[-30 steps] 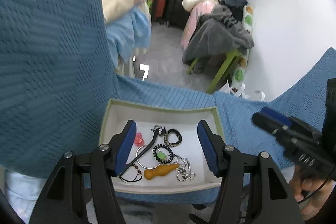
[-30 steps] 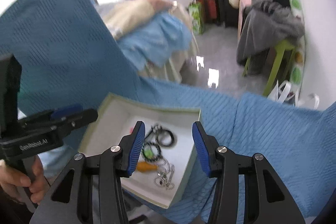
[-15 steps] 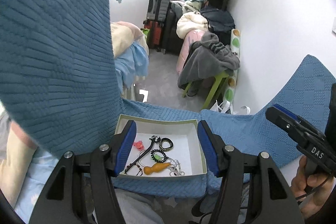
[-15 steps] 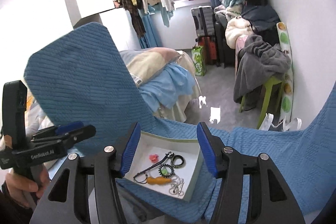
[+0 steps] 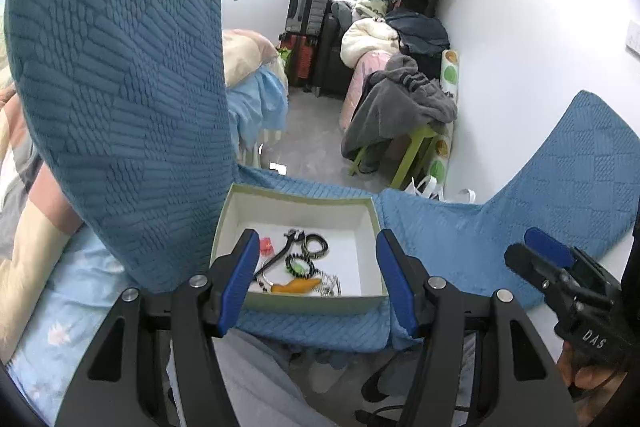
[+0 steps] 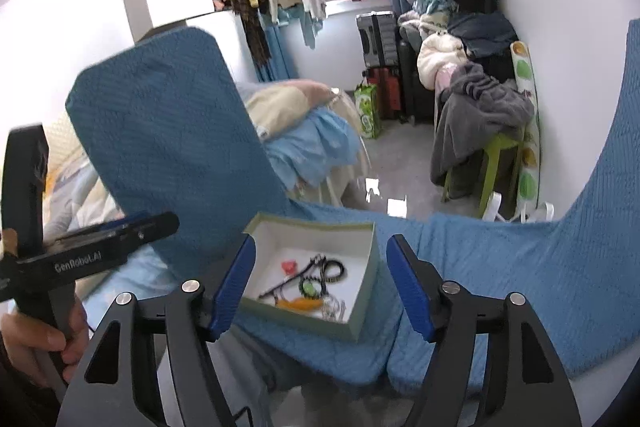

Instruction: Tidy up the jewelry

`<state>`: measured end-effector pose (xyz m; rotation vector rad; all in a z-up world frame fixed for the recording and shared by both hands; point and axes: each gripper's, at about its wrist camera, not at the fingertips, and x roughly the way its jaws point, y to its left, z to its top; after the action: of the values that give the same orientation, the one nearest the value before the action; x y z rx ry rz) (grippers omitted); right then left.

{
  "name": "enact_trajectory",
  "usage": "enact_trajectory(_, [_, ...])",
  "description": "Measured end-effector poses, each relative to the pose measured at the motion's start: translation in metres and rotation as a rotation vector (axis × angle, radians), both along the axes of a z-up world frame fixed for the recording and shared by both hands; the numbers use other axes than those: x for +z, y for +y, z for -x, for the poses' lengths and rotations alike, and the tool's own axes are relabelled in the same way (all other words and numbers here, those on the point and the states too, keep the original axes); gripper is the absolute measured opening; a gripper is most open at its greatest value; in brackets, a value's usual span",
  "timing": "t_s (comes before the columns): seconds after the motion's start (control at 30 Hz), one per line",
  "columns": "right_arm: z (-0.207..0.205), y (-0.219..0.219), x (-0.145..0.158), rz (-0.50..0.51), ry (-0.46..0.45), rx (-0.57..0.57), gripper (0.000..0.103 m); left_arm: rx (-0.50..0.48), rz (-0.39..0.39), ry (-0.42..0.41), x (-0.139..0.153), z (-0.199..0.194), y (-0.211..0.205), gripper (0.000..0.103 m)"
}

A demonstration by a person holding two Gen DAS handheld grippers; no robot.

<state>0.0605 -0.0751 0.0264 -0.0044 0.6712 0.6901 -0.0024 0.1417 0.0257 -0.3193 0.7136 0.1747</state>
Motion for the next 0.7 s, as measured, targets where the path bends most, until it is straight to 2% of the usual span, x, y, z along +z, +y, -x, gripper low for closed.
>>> enact_trajectory(0.33, [0.019, -0.008, -0.025, 0.064, -0.009, -0.034, 0.069, 0.026, -0.010, 0.021, -0.014, 0.014, -0.006, 0.061])
enact_trajectory(0.7, [0.018, -0.013, -0.031, 0.050, 0.021, -0.060, 0.081, 0.016, -0.023, 0.047, -0.024, 0.017, -0.011, 0.061])
